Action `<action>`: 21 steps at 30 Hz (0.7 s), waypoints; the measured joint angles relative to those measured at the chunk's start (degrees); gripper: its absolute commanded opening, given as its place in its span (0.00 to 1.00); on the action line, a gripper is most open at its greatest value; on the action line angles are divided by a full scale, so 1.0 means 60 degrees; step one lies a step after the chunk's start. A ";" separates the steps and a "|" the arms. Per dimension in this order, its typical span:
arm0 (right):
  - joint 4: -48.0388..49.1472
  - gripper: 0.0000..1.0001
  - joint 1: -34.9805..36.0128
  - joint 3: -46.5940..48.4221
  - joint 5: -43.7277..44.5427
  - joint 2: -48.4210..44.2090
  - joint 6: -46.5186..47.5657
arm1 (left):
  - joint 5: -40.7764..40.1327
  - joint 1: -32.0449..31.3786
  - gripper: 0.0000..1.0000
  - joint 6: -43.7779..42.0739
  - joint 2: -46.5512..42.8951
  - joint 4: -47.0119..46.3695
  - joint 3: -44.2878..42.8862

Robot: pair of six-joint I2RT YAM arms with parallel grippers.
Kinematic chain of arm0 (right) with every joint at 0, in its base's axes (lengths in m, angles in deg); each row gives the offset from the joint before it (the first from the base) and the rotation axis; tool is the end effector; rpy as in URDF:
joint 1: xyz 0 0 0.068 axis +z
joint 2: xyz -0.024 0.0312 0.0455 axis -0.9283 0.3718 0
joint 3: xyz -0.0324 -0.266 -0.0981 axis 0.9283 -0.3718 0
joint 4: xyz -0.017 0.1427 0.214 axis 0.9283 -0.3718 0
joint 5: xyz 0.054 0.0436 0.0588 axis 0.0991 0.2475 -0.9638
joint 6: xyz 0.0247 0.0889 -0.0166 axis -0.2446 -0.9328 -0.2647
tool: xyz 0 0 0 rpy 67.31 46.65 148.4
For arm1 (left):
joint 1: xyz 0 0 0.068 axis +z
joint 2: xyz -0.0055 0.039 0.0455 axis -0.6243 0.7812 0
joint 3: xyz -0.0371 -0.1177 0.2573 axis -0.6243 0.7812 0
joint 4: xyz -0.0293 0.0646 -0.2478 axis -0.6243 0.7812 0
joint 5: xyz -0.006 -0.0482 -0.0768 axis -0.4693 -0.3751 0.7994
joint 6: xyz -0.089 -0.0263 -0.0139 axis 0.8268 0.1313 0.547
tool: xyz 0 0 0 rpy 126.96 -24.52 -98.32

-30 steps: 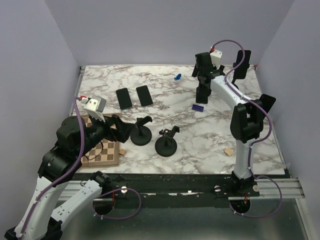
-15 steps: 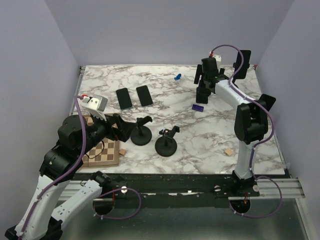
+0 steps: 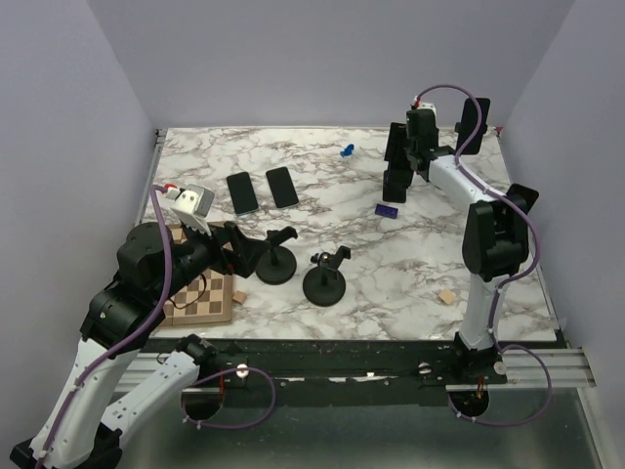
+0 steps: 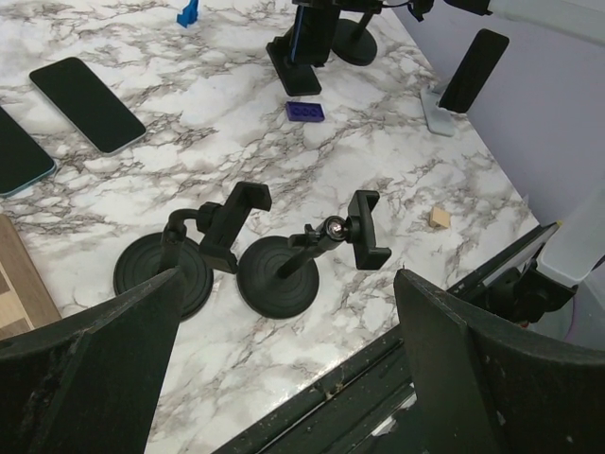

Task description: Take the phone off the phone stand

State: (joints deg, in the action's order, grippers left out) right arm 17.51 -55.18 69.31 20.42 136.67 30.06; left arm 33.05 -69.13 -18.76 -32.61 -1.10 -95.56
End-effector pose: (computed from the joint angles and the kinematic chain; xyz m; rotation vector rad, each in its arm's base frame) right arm 0.5074 0.0967 0.2403 0.1325 2.1479 0.0053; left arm 0.1074 -0.0780 0.4042 0.2136 1.8732 -0.8046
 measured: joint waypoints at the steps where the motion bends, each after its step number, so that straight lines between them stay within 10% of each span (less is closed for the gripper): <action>1: 0.0007 0.78 0.0000 0.0000 -0.0029 0.0000 0.0018 | 0.0007 0.0000 0.99 0.0029 0.0000 -0.0022 0.0015; 21: -0.0397 0.11 0.0015 -0.0226 -0.0040 -0.1162 -0.0113 | 0.0222 0.0000 0.99 0.0481 0.0098 -0.0200 0.0120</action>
State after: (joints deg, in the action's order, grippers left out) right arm 15.13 -55.09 67.95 20.18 129.70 29.39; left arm 34.39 -69.13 -15.87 -32.02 -2.30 -94.84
